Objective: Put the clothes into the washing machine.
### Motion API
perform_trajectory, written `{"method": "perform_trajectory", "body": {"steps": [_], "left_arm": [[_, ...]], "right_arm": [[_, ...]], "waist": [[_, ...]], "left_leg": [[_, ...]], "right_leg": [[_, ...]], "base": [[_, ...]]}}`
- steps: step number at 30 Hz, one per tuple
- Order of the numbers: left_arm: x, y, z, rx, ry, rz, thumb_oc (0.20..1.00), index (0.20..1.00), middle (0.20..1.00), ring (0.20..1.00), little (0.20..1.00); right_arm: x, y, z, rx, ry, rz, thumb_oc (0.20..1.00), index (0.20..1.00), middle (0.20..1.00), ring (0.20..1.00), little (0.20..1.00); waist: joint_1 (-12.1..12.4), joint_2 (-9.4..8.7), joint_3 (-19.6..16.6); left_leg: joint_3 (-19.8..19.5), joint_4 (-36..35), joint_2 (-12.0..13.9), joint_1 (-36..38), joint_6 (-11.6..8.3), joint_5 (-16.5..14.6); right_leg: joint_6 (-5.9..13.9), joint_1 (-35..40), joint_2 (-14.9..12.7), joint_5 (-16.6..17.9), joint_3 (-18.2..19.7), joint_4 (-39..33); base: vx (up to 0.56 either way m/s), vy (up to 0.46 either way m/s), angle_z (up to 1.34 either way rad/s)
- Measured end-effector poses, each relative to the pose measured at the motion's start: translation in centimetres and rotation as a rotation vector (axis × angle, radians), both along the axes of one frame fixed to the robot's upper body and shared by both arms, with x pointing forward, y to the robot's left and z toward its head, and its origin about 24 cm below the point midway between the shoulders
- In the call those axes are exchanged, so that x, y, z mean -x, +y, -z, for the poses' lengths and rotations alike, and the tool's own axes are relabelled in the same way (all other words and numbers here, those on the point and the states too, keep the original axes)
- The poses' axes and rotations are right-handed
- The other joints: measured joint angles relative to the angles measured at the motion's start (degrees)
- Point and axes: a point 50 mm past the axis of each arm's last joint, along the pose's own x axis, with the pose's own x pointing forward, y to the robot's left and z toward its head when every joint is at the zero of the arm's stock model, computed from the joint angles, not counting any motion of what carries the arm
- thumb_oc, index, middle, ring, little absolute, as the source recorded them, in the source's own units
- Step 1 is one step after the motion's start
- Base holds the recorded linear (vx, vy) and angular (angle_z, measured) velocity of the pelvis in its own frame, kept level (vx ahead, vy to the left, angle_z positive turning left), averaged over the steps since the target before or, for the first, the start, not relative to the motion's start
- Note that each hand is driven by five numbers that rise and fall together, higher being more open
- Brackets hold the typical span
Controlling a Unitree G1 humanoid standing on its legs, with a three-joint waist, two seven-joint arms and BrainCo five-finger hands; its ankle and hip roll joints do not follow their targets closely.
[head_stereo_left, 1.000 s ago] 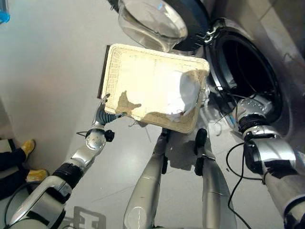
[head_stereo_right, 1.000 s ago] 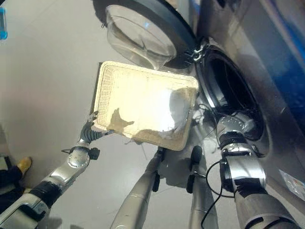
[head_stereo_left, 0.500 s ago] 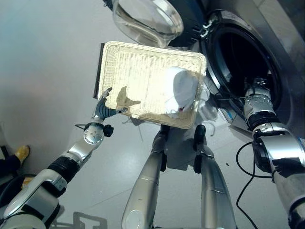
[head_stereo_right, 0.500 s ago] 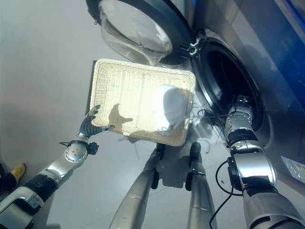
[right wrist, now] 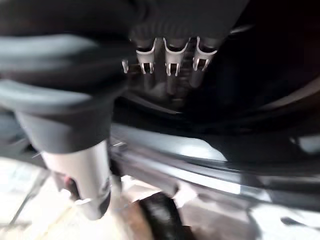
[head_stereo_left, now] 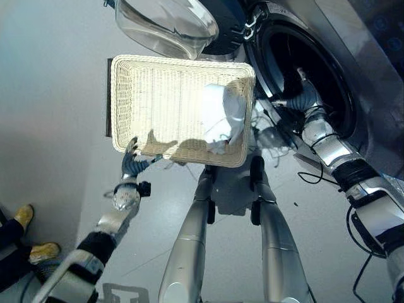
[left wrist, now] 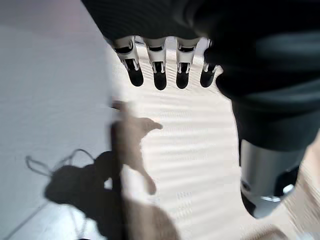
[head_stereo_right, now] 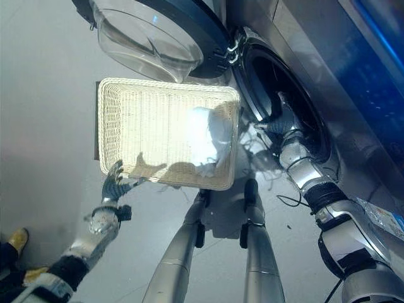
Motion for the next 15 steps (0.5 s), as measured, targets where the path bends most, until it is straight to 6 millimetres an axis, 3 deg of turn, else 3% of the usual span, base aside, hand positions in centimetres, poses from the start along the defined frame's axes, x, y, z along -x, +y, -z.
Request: {"method": "perform_trajectory", "body": {"steps": [5, 8, 10, 11, 15], "left_arm": [[3.3, 1.2, 4.5, 0.179, 0.082, -0.232, 1.0, 1.0, 1.0, 1.0, 1.0], [3.7, 1.3, 5.0, 0.193, 0.091, -0.258, 1.0, 1.0, 1.0, 1.0, 1.0], [4.2, 1.7, 5.2, 0.198, 0.097, -0.281, 1.0, 1.0, 1.0, 1.0, 1.0], [4.3, 1.8, 5.3, 0.197, 0.101, -0.285, 1.0, 1.0, 1.0, 1.0, 1.0], [4.4, 1.7, 5.8, 0.187, 0.128, -0.264, 1.0, 1.0, 1.0, 1.0, 1.0]], "right_arm": [[0.4, 2.4, 2.1, 0.115, 0.028, -0.048, 1.0, 1.0, 1.0, 1.0, 1.0], [0.4, 2.8, 2.4, 0.158, 0.038, -0.054, 1.0, 1.0, 1.0, 1.0, 1.0], [0.1, 3.7, 2.4, 0.229, 0.051, -0.055, 1.0, 1.0, 1.0, 1.0, 1.0], [0.0, 4.2, 2.3, 0.257, 0.058, -0.059, 1.0, 1.0, 1.0, 1.0, 1.0], [-1.0, 6.2, 0.8, 0.428, 0.095, -0.078, 1.0, 1.0, 1.0, 1.0, 1.0]], "waist": [[1.2, -0.78, -0.1], [1.4, -0.9, -0.1], [3.8, -1.55, -0.2], [3.8, -1.9, -0.2], [4.6, -2.14, -0.2]], "left_leg": [[-1.8, 0.4, -0.4, 0.1, -0.32, 0.0], [-2.3, 0.4, -0.6, 0.1, -0.36, 0.1], [-2.9, 0.5, -0.7, 0.0, -0.31, 0.1], [-2.9, 0.6, -0.7, 0.0, -0.31, 0.1], [-5.4, 1.3, -0.9, -0.2, -0.86, 0.4]], "right_leg": [[-0.12, 0.3, -0.6, -1.3, -1.7, 1.7], [-0.06, 0.3, -0.8, -1.7, -2.0, 2.1], [-0.3, 0.3, -1.0, -2.2, -2.9, 2.9], [-0.33, 0.3, -1.1, -2.2, -3.1, 2.9], [-0.55, 1.4, -1.4, -2.7, -5.4, 3.1]], "base": [[-0.02, 0.02, 0.15], [-0.01, 0.014, 0.13], [-0.01, 0.02, 0.13], [0.0, 0.005, 0.06], [0.0, -0.004, 0.25]]}}
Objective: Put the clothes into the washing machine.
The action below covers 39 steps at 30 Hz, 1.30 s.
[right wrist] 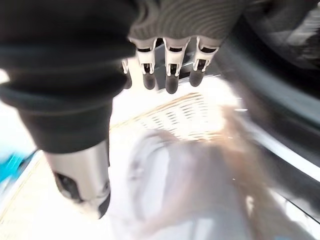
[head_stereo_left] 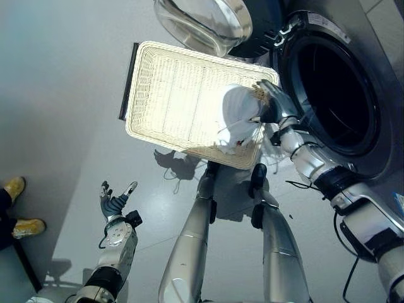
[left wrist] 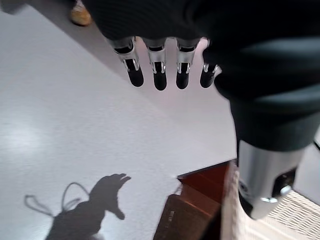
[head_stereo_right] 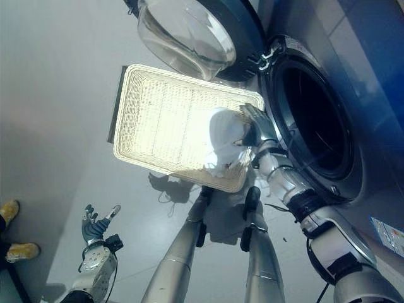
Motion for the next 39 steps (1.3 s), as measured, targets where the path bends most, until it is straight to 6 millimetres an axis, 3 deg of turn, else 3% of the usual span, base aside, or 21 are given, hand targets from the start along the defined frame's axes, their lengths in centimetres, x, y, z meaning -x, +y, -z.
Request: {"method": "perform_trajectory", "body": {"steps": [5, 11, 13, 18, 26, 27, 28, 29, 34, 39], "left_arm": [[-0.3, -0.3, -0.3, -0.009, -0.011, 0.059, 1.0, 1.0, 1.0, 1.0, 1.0], [-1.5, -2.1, -1.2, -0.039, -0.049, 0.198, 1.0, 1.0, 1.0, 1.0, 1.0], [-1.8, -2.4, -1.6, -0.062, -0.059, 0.247, 1.0, 1.0, 1.0, 1.0, 1.0], [-2.3, -2.8, -2.8, -0.067, -0.116, 0.297, 1.0, 1.0, 1.0, 1.0, 1.0], [-2.7, -4.6, -4.3, -0.081, -0.175, 0.419, 1.0, 1.0, 1.0, 1.0, 1.0], [-2.7, -4.7, -4.5, -0.081, -0.181, 0.424, 1.0, 1.0, 1.0, 1.0, 1.0], [-2.7, -4.9, -4.5, -0.08, -0.186, 0.433, 1.0, 1.0, 1.0, 1.0, 1.0], [-2.7, -5.0, -4.5, -0.08, -0.185, 0.442, 1.0, 1.0, 1.0, 1.0, 1.0], [-2.6, -6.1, -4.2, -0.105, -0.168, 0.505, 1.0, 1.0, 1.0, 1.0, 1.0], [-2.9, -6.8, -4.4, -0.123, -0.163, 0.536, 1.0, 1.0, 1.0, 1.0, 1.0]], "right_arm": [[-1.4, -0.7, -1.0, 0.097, 0.074, 0.093, 1.0, 1.0, 1.0, 1.0, 1.0], [-2.6, -2.5, 1.0, 0.157, 0.234, 0.266, 1.0, 1.0, 1.0, 1.0, 1.0], [-3.0, -3.1, 0.7, 0.141, 0.286, 0.352, 1.0, 1.0, 1.0, 1.0, 1.0], [-2.7, -6.1, 1.5, 0.095, 0.474, 0.584, 1.0, 1.0, 1.0, 1.0, 1.0], [-2.3, -7.8, 0.2, 0.005, 0.517, 0.704, 1.0, 1.0, 1.0, 1.0, 1.0], [-2.3, -7.9, 0.2, 0.01, 0.523, 0.706, 0.84, 0.84, 0.84, 0.84, 0.84], [-2.3, -8.0, 0.2, 0.019, 0.524, 0.709, 0.413, 0.413, 0.413, 0.413, 0.413], [-2.3, -8.0, 0.2, 0.031, 0.522, 0.709, 0.2, 0.2, 0.2, 0.2, 0.2], [-2.4, -8.8, -1.1, 0.028, 0.442, 0.678, 0.2, 0.2, 0.2, 0.2, 0.2], [-2.5, -9.4, -2.3, -0.226, 0.345, 0.536, 0.2, 0.2, 0.2, 0.2, 0.2]], "waist": [[2.3, -0.08, 0.0], [4.2, -0.07, 0.0], [4.7, -0.1, -0.1], [7.3, -0.12, -0.1], [8.9, -0.18, -2.6], [8.9, -0.17, -2.7], [8.9, -0.14, -2.7], [8.8, -0.12, -2.8], [8.9, -0.11, -3.6], [8.2, -0.06, -3.9]], "left_leg": [[-2.2, 0.7, -0.4, -0.7, -0.3, -0.2], [-4.5, 1.4, -0.9, -1.0, -0.53, -0.4], [-5.5, 2.2, -0.8, -2.5, -0.93, -0.5], [-6.5, 1.1, -1.0, -2.0, -1.41, 0.1], [-8.1, 1.2, -1.7, -6.1, -1.63, 0.5], [-8.2, 1.2, -1.7, -6.1, -1.76, 0.6], [-8.2, 1.1, -1.8, -6.1, -1.75, 0.6], [-8.2, 1.0, -1.8, -6.3, -1.74, 0.6], [-8.2, 0.2, -1.7, -7.4, -1.94, 1.1], [-8.2, -0.1, -1.4, -9.3, -2.16, 1.6]], "right_leg": [[0.06, 0.3, -0.5, -1.0, -1.9, 0.8], [-0.01, 1.7, -1.4, -2.5, -5.2, 1.4], [-0.29, 1.3, -1.5, -2.9, -6.8, 1.5], [-0.53, 1.2, -1.8, -3.8, -7.8, 2.5], [-0.71, -2.5, -3.2, -5.8, -10.5, 5.1], [-0.73, -2.5, -3.3, -5.8, -10.6, 5.1], [-0.73, -2.5, -3.3, -5.9, -10.6, 5.1], [-0.56, -2.7, -3.4, -6.0, -10.6, 5.1], [-0.61, -4.4, -3.4, -6.0, -10.5, 5.5], [-1.15, -6.4, -3.1, -5.9, -10.5, 5.6]], "base": [[0.01, -0.035, 0.21], [0.03, -0.054, 0.26], [0.07, -0.039, 0.26], [0.02, -0.06, 0.11], [0.02, -0.035, 0.17], [0.0, 0.005, 0.07], [0.0, 0.0, 0.0], [0.0, 0.0, 0.0], [-0.01, 0.002, 0.0], [-0.03, -0.02, 0.0]]}}
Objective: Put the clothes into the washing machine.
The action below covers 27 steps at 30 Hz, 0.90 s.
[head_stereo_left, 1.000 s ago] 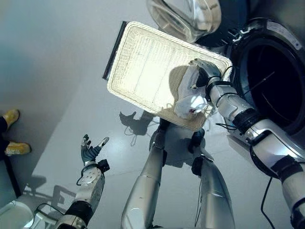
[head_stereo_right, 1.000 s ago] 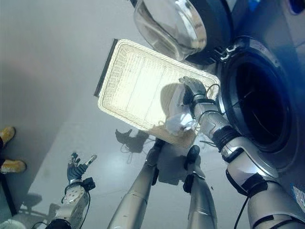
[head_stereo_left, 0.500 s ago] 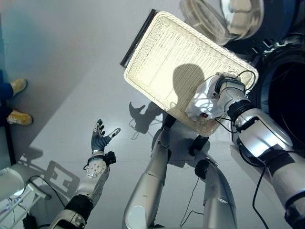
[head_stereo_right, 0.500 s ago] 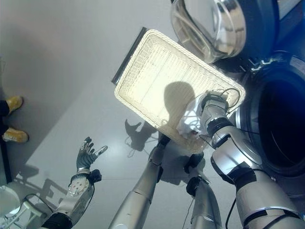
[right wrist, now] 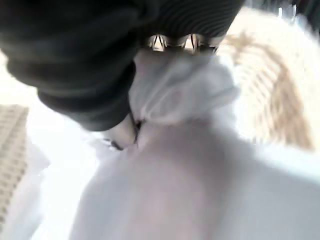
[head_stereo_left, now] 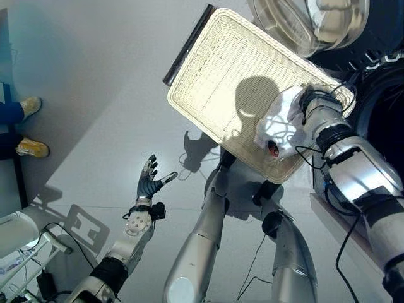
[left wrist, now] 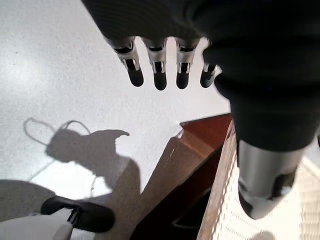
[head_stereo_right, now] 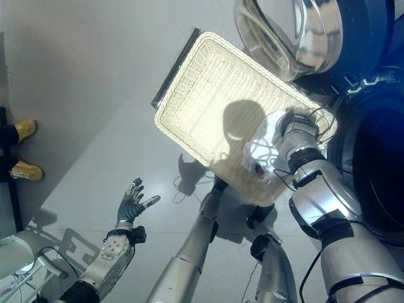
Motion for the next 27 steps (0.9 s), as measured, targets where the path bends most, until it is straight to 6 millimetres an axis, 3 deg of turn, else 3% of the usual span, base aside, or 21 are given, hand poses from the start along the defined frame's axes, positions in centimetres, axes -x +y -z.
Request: {"method": "perform_trajectory", "body": {"steps": [5, 7, 9, 11, 13, 18, 21, 24, 26, 27], "left_arm": [[-0.3, 0.1, -0.3, -0.004, -0.009, -0.003, 1.0, 1.0, 1.0, 1.0, 1.0], [-0.4, 0.4, -0.5, -0.005, -0.014, -0.021, 1.0, 1.0, 1.0, 1.0, 1.0], [-0.4, 1.4, -0.5, -0.017, -0.013, -0.06, 1.0, 1.0, 1.0, 1.0, 1.0], [-0.4, 2.0, -0.6, -0.019, -0.017, -0.081, 1.0, 1.0, 1.0, 1.0, 1.0], [-0.1, 3.0, -0.4, -0.021, -0.012, -0.125, 1.0, 1.0, 1.0, 1.0, 1.0], [0.1, 3.9, 0.3, -0.039, 0.013, -0.161, 1.0, 1.0, 1.0, 1.0, 1.0], [0.3, 4.3, 1.0, -0.044, 0.037, -0.189, 1.0, 1.0, 1.0, 1.0, 1.0], [0.5, 3.7, 2.0, -0.03, 0.06, -0.209, 1.0, 1.0, 1.0, 1.0, 1.0], [0.5, 3.6, 2.0, -0.027, 0.059, -0.211, 1.0, 1.0, 1.0, 1.0, 1.0], [0.6, 3.2, 2.3, -0.022, 0.055, -0.211, 1.0, 1.0, 1.0, 1.0, 1.0]], "right_arm": [[-0.1, 1.4, 2.9, -0.324, -0.033, -0.145, 0.2, 0.2, 0.2, 0.2, 0.2], [0.2, 3.1, 4.4, -0.458, -0.036, -0.257, 0.2, 0.2, 0.2, 0.2, 0.2], [0.7, 5.4, 5.4, -0.611, -0.041, -0.377, 0.2, 0.2, 0.2, 0.2, 0.2], [1.3, 6.3, 6.6, -0.746, -0.028, -0.429, 0.2, 0.2, 0.2, 0.2, 0.2], [2.0, 7.4, 6.8, -0.896, -0.041, -0.503, 0.2, 0.2, 0.2, 0.2, 0.2], [3.0, 5.9, 9.0, -1.423, -0.067, -0.464, 0.2, 0.2, 0.2, 0.2, 0.2], [3.6, 6.1, 10.7, -1.75, -0.106, -0.435, 0.2, 0.2, 0.2, 0.2, 0.2], [4.2, 6.4, 12.0, -2.108, -0.217, -0.39, 0.2, 0.2, 0.2, 0.2, 0.2], [4.2, 6.3, 12.1, -2.178, -0.259, -0.378, 0.2, 0.2, 0.2, 0.2, 0.2], [4.2, 5.3, 11.8, -2.331, -0.422, -0.34, 0.2, 0.2, 0.2, 0.2, 0.2]], "waist": [[-2.6, -0.08, 0.1], [-3.5, -0.61, 0.4], [-4.7, -1.97, 1.3], [-7.0, -2.81, 1.8], [-7.5, -4.26, 2.1], [-10.0, -4.67, 2.2], [-11.5, -4.63, 2.2], [-12.1, -4.27, 2.4], [-12.1, -4.26, 2.4], [-12.1, -3.89, 2.6]], "left_leg": [[1.1, -0.1, 0.5, 0.5, 0.28, 0.2], [2.7, 0.0, 1.4, 1.3, 0.41, 0.1], [4.8, -0.3, 2.2, 3.2, 0.62, -0.1], [5.7, -0.8, 3.0, 5.1, 0.36, -0.5], [7.7, -0.8, 3.4, 6.3, 0.6, -0.5], [9.9, -1.0, 4.4, 7.2, 0.71, -0.9], [11.4, -1.0, 4.7, 7.9, 0.99, -0.7], [13.5, -1.5, 4.7, 9.7, 1.5, -0.7], [13.9, -1.6, 4.6, 10.1, 1.61, -0.7], [14.7, -1.9, 4.5, 10.9, 1.78, -0.7]], "right_leg": [[-0.11, 0.6, 0.6, 0.2, 0.6, -1.2], [-0.3, 1.6, 1.6, 1.2, 1.7, -2.8], [-0.45, 2.8, 2.4, 2.0, 3.4, -3.5], [-0.19, 4.2, 3.0, 2.4, 4.6, -4.7], [-0.28, 4.9, 3.8, 3.2, 5.9, -5.1], [0.0, 5.3, 5.0, 5.0, 8.5, -6.7], [-0.21, 5.3, 5.4, 5.7, 10.2, -6.8], [-0.06, 6.1, 5.3, 6.1, 11.8, -7.0], [0.03, 6.2, 5.3, 6.2, 12.5, -7.0], [0.2, 6.6, 5.1, 6.3, 12.8, -7.0]], "base": [[-0.03, -0.023, -0.08], [-0.03, 0.008, -0.25], [-0.01, -0.002, -0.34], [-0.04, 0.004, -0.34], [-0.05, 0.011, -0.34], [-0.02, -0.002, -0.28], [-0.03, 0.026, -0.21], [-0.02, 0.045, -0.22], [-0.01, 0.024, -0.14], [0.0, 0.03, -0.14]]}}
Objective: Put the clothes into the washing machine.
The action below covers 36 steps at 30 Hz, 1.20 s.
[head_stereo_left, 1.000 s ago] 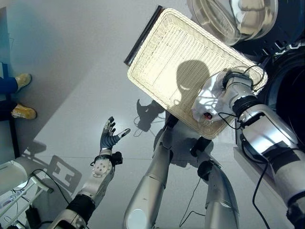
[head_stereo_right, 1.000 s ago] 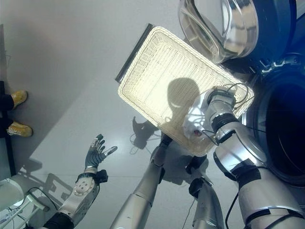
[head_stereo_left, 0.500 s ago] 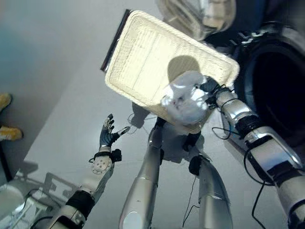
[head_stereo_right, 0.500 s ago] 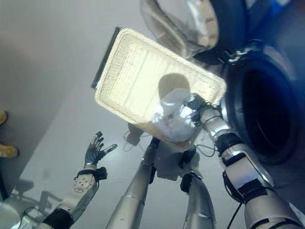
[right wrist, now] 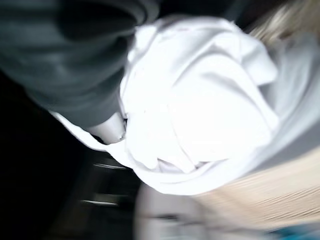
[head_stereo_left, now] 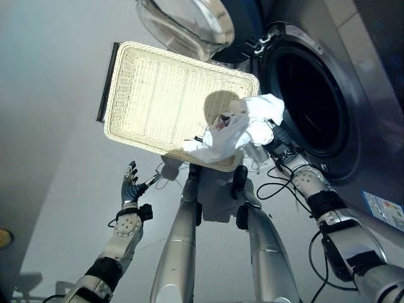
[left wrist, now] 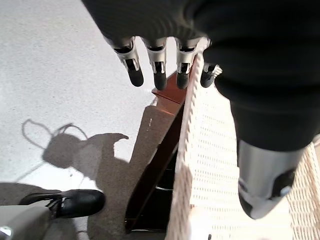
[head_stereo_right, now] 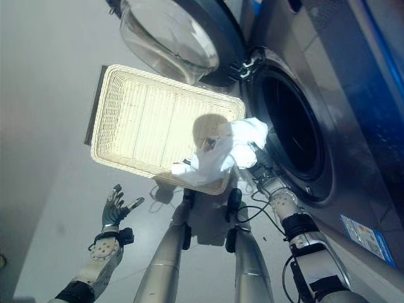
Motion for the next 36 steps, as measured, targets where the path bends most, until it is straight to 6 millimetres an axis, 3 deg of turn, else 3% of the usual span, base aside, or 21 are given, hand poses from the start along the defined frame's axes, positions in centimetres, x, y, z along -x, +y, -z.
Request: {"method": "perform_trajectory", "body": {"steps": [3, 6, 13, 18, 19, 20, 22, 23, 25, 32, 33, 34, 35, 36], "left_arm": [[0.2, -0.4, 0.4, -0.033, 0.005, 0.009, 1.0, 1.0, 1.0, 1.0, 1.0], [0.5, -1.4, 1.0, -0.047, 0.02, 0.037, 1.0, 1.0, 1.0, 1.0, 1.0], [0.4, -2.5, 0.5, -0.048, -0.003, 0.076, 1.0, 1.0, 1.0, 1.0, 1.0], [0.3, -2.4, 0.5, -0.042, 0.018, 0.077, 1.0, 1.0, 1.0, 1.0, 1.0], [0.3, -2.1, 0.3, -0.049, 0.025, 0.078, 1.0, 1.0, 1.0, 1.0, 1.0], [0.3, -2.0, 0.3, -0.051, 0.026, 0.076, 1.0, 1.0, 1.0, 1.0, 1.0], [0.2, -1.5, 0.2, -0.062, 0.029, 0.081, 1.0, 1.0, 1.0, 1.0, 1.0], [0.3, -1.4, 0.3, -0.07, 0.045, 0.091, 1.0, 1.0, 1.0, 1.0, 1.0], [0.3, -1.5, 0.4, -0.072, 0.053, 0.102, 1.0, 1.0, 1.0, 1.0, 1.0], [0.3, -1.6, 0.6, -0.076, 0.065, 0.132, 1.0, 1.0, 1.0, 1.0, 1.0], [0.3, -1.8, 0.6, -0.075, 0.067, 0.14, 1.0, 1.0, 1.0, 1.0, 1.0], [0.3, -1.8, 0.6, -0.075, 0.067, 0.14, 1.0, 1.0, 1.0, 1.0, 1.0], [0.4, -2.0, 0.8, -0.074, 0.073, 0.15, 1.0, 1.0, 1.0, 1.0, 1.0], [0.4, -2.4, 1.1, -0.055, 0.079, 0.146, 1.0, 1.0, 1.0, 1.0, 1.0]], "right_arm": [[-0.3, -3.4, -0.6, -0.27, 0.002, 0.24, 0.2, 0.2, 0.2, 0.2, 0.2], [-0.2, -7.3, -3.2, -0.563, -0.011, 0.537, 0.2, 0.2, 0.2, 0.2, 0.2], [0.6, -8.3, -5.3, -0.864, 0.144, 0.893, 0.2, 0.2, 0.2, 0.2, 0.2], [1.2, -9.2, -5.5, -0.923, 0.19, 0.978, 0.2, 0.2, 0.2, 0.2, 0.2], [1.2, -9.6, -5.4, -0.926, 0.211, 0.997, 0.253, 0.253, 0.253, 0.253, 0.253], [1.3, -9.7, -5.4, -0.928, 0.217, 1.002, 0.457, 0.457, 0.457, 0.457, 0.457], [1.3, -10.1, -5.5, -0.939, 0.237, 1.022, 0.68, 0.68, 0.68, 0.68, 0.68], [1.5, -10.5, -5.4, -0.969, 0.247, 1.032, 1.0, 1.0, 1.0, 1.0, 1.0], [1.6, -10.6, -5.2, -0.972, 0.248, 1.034, 1.0, 1.0, 1.0, 1.0, 1.0], [0.1, -10.0, -3.4, -0.697, 0.222, 0.791, 1.0, 1.0, 1.0, 1.0, 1.0], [-0.4, -9.9, -2.8, -0.537, 0.24, 0.709, 1.0, 1.0, 1.0, 1.0, 1.0], [-0.4, -9.9, -2.8, -0.537, 0.24, 0.709, 1.0, 1.0, 1.0, 1.0, 1.0], [-0.4, -10.1, -2.7, -0.365, 0.274, 0.704, 1.0, 1.0, 1.0, 1.0, 1.0], [-0.7, -9.6, -3.7, 0.065, 0.33, 0.768, 1.0, 1.0, 1.0, 1.0, 1.0]], "waist": [[0.2, 0.23, 0.1], [0.3, 1.67, 0.8], [2.2, 3.01, 1.3], [2.3, 3.1, 1.4], [2.5, 3.1, 1.4], [2.6, 3.1, 1.4], [2.8, 3.1, 1.4], [3.0, 3.1, 1.4], [3.2, 3.1, 1.4], [2.0, 3.09, 1.4], [1.5, 3.09, 1.4], [1.5, 3.09, 1.4], [1.5, 3.1, 1.4], [1.6, 3.35, 1.2]], "left_leg": [[1.1, -0.8, -0.1, 1.1, 0.1, 0.0], [1.6, -1.1, -0.4, 1.4, 0.35, 0.1], [2.0, -1.8, -0.9, 1.4, 1.13, 0.5], [1.9, -1.9, -1.7, 1.3, 1.72, 0.6], [1.8, -1.7, -1.9, 1.4, 1.97, 0.4], [1.8, -1.7, -1.9, 1.4, 2.0, 0.4], [1.5, -1.6, -2.1, 1.4, 2.12, 0.4], [1.1, -1.5, -2.4, 1.5, 2.25, 0.5], [1.0, -1.4, -2.5, 1.5, 2.28, 0.5], [0.6, -1.0, -2.7, 2.6, 2.31, 0.4], [0.6, -0.9, -2.6, 2.6, 2.59, 0.4], [0.6, -0.9, -2.6, 2.6, 2.59, 0.4], [0.6, -0.9, -2.6, 2.5, 2.6, 0.4], [0.5, -0.9, -2.6, 2.2, 2.59, 0.4]], "right_leg": [[0.2, 0.0, -0.1, 0.1, 1.4, 0.0], [0.56, 0.1, -0.3, 0.4, 1.8, -0.1], [0.7, -0.2, -0.8, 0.7, 2.3, 0.0], [1.26, -0.2, -1.6, 0.4, 2.1, 0.2], [1.43, 0.0, -1.8, 0.2, 2.0, 0.2], [1.45, 0.0, -1.9, 0.2, 1.9, 0.2], [1.58, 0.2, -2.1, 0.1, 1.6, 0.3], [1.7, 0.5, -2.3, 0.1, 1.3, 0.3], [1.79, 0.6, -2.4, 0.0, 1.2, 0.6], [1.94, 1.8, -2.6, -0.1, 0.9, 1.2], [2.15, 1.6, -2.6, -0.1, 1.1, 1.1], [2.15, 1.6, -2.6, -0.1, 1.1, 1.1], [2.03, 1.5, -2.6, 0.0, 1.1, 1.1], [1.8, 1.1, -2.6, 0.2, 1.1, 1.0]], "base": [[0.01, 0.027, -0.12], [0.02, 0.006, -0.04], [0.02, -0.009, 0.0], [0.03, -0.022, 0.06], [0.02, -0.031, 0.05], [0.02, -0.034, 0.06], [0.03, -0.037, 0.08], [0.03, -0.048, 0.11], [0.03, -0.025, 0.07], [0.0, -0.006, 0.02], [0.0, 0.0, 0.0], [-0.02, -0.003, -0.06], [-0.02, 0.024, -0.08], [-0.02, 0.06, -0.1]]}}
